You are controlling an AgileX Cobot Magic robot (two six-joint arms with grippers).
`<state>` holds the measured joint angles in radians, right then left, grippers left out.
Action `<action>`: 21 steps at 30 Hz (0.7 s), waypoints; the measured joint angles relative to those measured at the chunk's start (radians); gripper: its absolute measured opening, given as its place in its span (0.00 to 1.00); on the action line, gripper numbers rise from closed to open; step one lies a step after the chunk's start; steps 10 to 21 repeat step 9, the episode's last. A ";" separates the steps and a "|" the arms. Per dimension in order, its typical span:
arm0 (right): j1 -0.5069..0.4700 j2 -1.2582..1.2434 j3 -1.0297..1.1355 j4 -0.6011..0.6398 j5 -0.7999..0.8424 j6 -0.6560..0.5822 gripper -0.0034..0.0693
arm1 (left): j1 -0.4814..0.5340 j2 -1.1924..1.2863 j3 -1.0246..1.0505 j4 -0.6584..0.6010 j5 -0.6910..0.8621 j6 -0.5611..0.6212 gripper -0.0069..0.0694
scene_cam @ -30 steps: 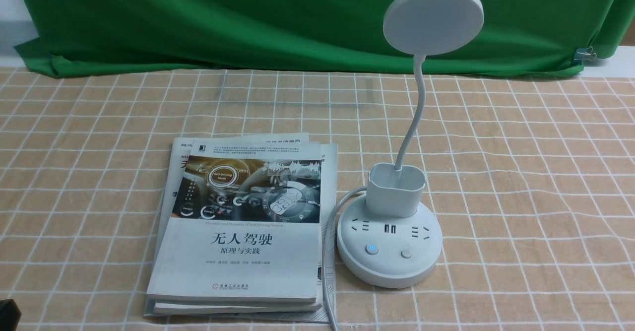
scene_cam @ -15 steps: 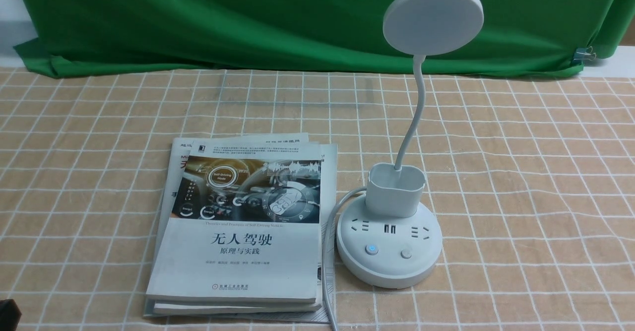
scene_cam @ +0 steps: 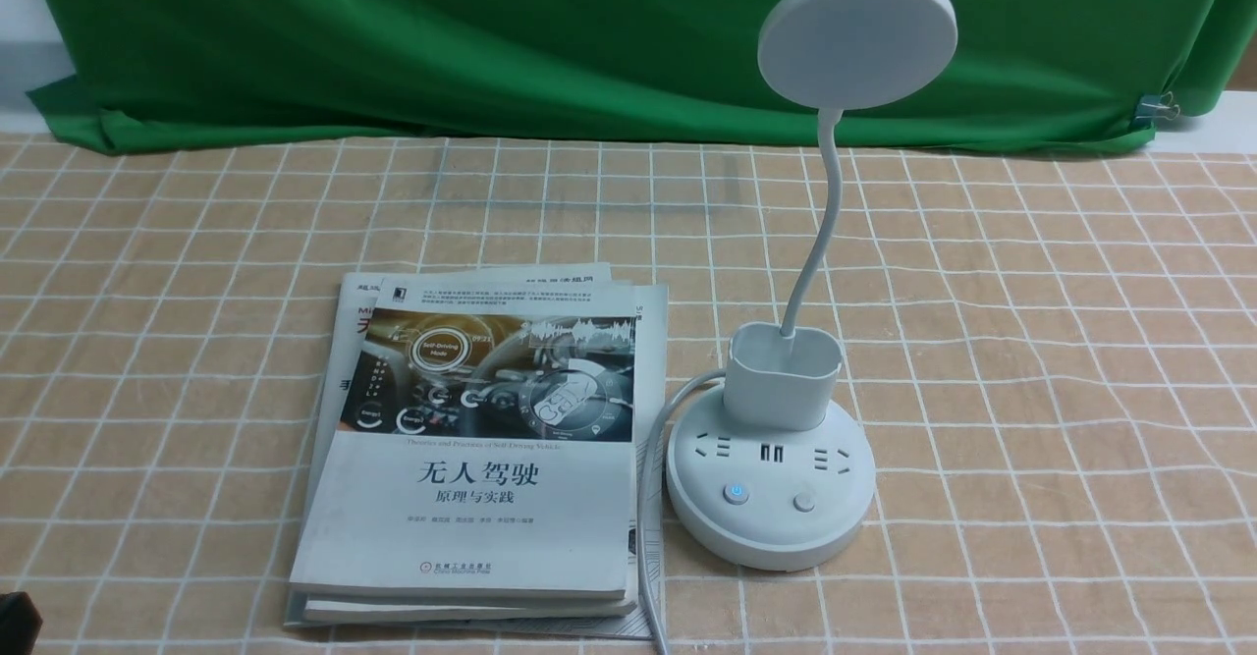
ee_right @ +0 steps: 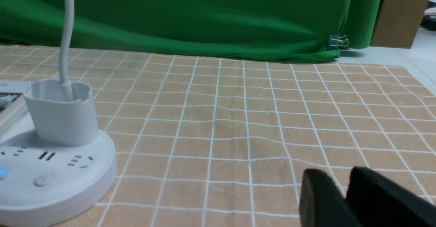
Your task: Turn off the desk lamp on the light coffee tablecloth by hand.
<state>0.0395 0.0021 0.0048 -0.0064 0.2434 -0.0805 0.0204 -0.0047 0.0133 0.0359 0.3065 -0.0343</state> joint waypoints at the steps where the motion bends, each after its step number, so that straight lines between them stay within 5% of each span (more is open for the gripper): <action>1: 0.000 0.000 0.000 0.000 0.000 0.000 0.25 | 0.000 0.000 0.000 0.000 0.000 0.000 0.10; 21: 0.000 0.000 0.000 0.000 0.000 0.000 0.27 | 0.000 0.000 0.000 0.000 0.000 0.000 0.10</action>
